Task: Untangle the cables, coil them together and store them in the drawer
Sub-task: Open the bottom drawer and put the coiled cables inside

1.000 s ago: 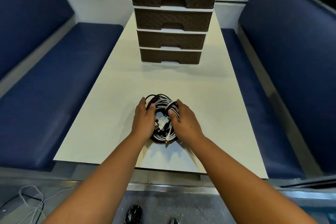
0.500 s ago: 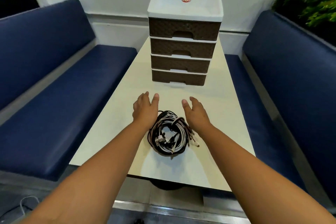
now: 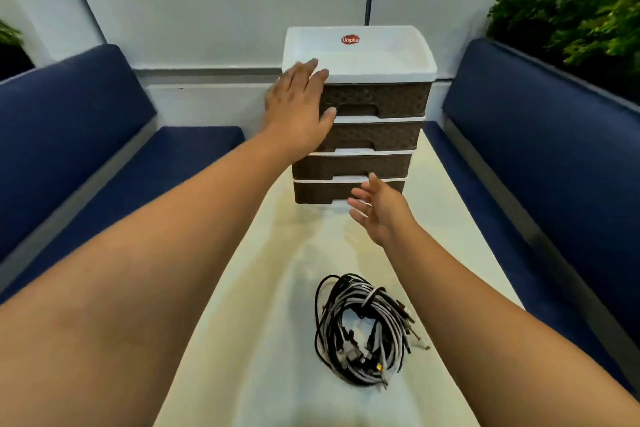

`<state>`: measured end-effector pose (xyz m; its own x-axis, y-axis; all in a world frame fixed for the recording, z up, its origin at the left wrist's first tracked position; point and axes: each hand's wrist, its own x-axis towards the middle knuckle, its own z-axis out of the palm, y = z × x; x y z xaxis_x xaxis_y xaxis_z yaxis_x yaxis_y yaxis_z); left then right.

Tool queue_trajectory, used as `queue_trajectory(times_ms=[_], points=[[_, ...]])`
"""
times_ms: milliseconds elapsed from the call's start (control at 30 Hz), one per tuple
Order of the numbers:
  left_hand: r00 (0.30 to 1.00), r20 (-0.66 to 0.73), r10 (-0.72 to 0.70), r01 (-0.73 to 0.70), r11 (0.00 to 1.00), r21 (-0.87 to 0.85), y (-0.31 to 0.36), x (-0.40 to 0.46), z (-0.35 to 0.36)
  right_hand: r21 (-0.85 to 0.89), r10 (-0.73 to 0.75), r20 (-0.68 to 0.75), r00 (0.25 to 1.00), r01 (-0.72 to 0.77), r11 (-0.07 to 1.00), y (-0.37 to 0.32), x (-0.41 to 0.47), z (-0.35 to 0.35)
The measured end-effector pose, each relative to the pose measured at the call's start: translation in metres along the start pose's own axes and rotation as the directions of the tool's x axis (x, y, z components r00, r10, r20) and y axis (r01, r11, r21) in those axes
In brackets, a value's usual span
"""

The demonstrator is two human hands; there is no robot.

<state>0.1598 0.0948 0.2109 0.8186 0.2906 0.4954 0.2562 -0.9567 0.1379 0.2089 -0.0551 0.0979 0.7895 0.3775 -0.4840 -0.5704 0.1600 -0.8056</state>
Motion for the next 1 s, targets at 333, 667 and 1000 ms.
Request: queue_trajectory(times_ms=[333, 667, 1000], points=[[0.97, 0.094, 0.223, -0.231, 0.969, 0.085, -0.012, 0.072, 0.037, 0.28, 0.093, -0.023, 0.995, -0.082, 0.957, -0.006, 0.056, 0.029], [0.976, -0.13, 0.177, -0.175, 0.984, 0.031, -0.014, 0.083, 0.059, 0.402, 0.143, 0.043, 0.989, -0.148, 0.904, -0.016, 0.092, 0.036], [0.962, -0.229, 0.146, -0.144, 0.989, 0.026, -0.011, 0.084, 0.07, 0.502, 0.129, 0.062, 0.99, -0.142, 0.853, 0.016, 0.057, 0.016]])
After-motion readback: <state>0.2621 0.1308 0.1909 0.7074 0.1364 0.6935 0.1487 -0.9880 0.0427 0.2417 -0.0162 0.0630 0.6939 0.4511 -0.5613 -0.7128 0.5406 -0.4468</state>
